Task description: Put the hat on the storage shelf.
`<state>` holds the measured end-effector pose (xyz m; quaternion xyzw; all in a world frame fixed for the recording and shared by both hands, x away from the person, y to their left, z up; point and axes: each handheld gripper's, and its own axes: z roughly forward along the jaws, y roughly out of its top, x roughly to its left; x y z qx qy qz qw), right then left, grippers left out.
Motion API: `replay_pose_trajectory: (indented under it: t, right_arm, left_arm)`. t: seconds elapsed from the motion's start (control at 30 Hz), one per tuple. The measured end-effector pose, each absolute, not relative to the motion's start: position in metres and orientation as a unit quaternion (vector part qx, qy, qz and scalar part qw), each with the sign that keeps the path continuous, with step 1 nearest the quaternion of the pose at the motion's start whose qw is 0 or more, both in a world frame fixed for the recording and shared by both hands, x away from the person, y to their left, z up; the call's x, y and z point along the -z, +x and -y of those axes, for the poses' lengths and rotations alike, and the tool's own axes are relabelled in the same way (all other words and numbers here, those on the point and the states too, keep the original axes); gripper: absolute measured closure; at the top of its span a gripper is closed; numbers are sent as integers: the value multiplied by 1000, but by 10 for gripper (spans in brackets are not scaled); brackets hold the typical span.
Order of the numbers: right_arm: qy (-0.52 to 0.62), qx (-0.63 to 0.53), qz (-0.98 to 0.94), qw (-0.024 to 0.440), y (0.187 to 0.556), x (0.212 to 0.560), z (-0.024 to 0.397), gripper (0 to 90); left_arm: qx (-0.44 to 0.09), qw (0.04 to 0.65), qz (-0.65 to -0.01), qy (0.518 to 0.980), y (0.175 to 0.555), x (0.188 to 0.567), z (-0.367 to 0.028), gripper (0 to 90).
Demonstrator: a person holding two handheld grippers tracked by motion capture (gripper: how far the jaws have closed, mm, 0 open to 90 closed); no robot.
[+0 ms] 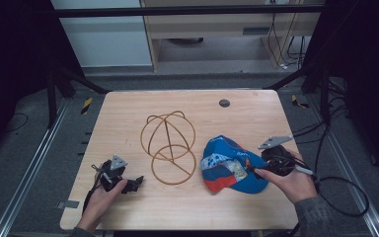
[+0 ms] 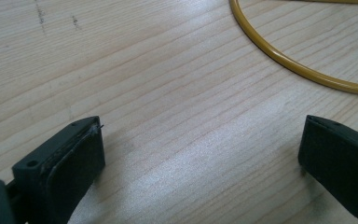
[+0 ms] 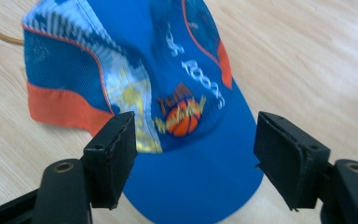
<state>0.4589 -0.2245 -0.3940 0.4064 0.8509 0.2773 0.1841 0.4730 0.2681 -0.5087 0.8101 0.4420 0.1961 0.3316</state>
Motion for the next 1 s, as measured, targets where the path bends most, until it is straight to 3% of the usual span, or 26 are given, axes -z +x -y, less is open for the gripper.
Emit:
replay_pose_trajectory:
  t: [0.3,1.0]
  right_arm:
    - [370,-267,-873,170,476,375,200,431]
    - [320,-243,-908,121,497,402,177,574]
  left_arm:
    - [-195,332,-442,810,473,509,-268,0]
    - [-194,334,-438,812,468,509,-266,0]
